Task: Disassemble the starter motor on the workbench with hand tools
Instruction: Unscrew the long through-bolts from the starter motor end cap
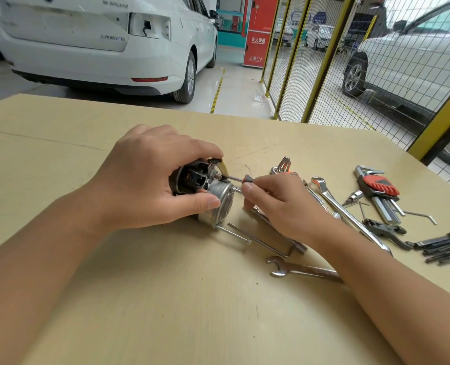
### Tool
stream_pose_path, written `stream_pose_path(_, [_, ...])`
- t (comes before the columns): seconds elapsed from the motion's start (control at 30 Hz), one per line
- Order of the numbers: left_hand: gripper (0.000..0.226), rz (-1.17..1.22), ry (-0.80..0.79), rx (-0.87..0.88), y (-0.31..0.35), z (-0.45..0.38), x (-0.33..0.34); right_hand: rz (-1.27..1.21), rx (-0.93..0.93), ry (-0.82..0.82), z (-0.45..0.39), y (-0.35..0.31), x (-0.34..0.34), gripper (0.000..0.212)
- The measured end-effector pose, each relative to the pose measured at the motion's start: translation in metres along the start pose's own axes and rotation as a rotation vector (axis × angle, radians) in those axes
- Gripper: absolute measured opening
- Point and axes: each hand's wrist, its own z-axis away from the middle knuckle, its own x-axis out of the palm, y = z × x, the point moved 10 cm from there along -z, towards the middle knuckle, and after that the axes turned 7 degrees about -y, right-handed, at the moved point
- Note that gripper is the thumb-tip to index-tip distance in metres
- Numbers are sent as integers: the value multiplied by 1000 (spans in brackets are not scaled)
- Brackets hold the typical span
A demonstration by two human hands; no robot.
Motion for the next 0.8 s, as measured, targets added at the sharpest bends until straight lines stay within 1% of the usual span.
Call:
stream_pose_path(0.1, [58, -2, -2, 3, 0, 0, 0, 53, -30, 68, 1, -5, -8, 29])
stream_pose_path(0.2, [58, -3, -2, 5, 1, 0, 0, 30, -61, 119, 3, -9, -14, 23])
stream_pose_path(0.3, [58, -3, 1, 8, 0, 0, 0, -3, -54, 116, 4, -9, -13, 25])
stream_pose_path(0.4, [58, -4, -1, 8, 0, 0, 0, -23, 7, 30, 1, -2, -5, 37])
stream_pose_path(0.47, [58, -4, -2, 7, 0, 0, 1, -21, 24, -14, 0, 0, 0, 40])
stream_pose_path(0.63, [58, -7, -2, 11, -1, 0, 1, 59, -31, 93, 2, -6, -11, 26])
stream_pose_path(0.73, [58, -7, -2, 8, -1, 0, 1, 22, -42, 126, 4, -7, -15, 26])
stream_pose_path(0.8, [58, -9, -1, 7, -1, 0, 1, -24, -18, 82, 3, -4, -11, 30])
